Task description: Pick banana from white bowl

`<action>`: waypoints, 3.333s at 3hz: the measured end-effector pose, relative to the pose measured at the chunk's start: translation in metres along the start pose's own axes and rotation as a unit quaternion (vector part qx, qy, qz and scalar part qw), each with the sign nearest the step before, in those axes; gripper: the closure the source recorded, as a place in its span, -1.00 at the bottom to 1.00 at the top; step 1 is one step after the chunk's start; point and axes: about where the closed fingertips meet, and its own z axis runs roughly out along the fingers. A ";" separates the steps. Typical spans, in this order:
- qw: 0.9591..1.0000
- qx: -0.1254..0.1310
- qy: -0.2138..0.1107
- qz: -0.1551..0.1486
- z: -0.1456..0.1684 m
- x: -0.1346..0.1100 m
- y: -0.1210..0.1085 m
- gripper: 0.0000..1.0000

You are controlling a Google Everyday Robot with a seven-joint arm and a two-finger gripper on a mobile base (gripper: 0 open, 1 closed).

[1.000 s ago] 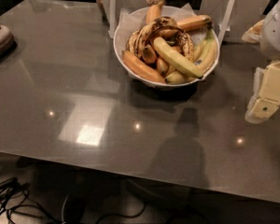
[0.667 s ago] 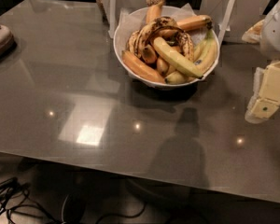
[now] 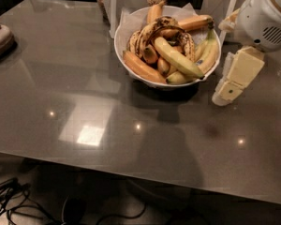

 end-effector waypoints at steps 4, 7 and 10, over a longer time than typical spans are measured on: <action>0.994 0.040 -0.065 0.081 0.039 -0.048 -0.036 -1.00; 0.977 0.043 -0.091 0.190 0.083 -0.056 -0.068 -0.32; 0.973 0.021 -0.092 0.211 0.111 -0.064 -0.078 0.20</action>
Offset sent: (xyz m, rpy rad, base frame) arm 0.0240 0.0236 0.0061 0.0667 -0.0291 -0.0260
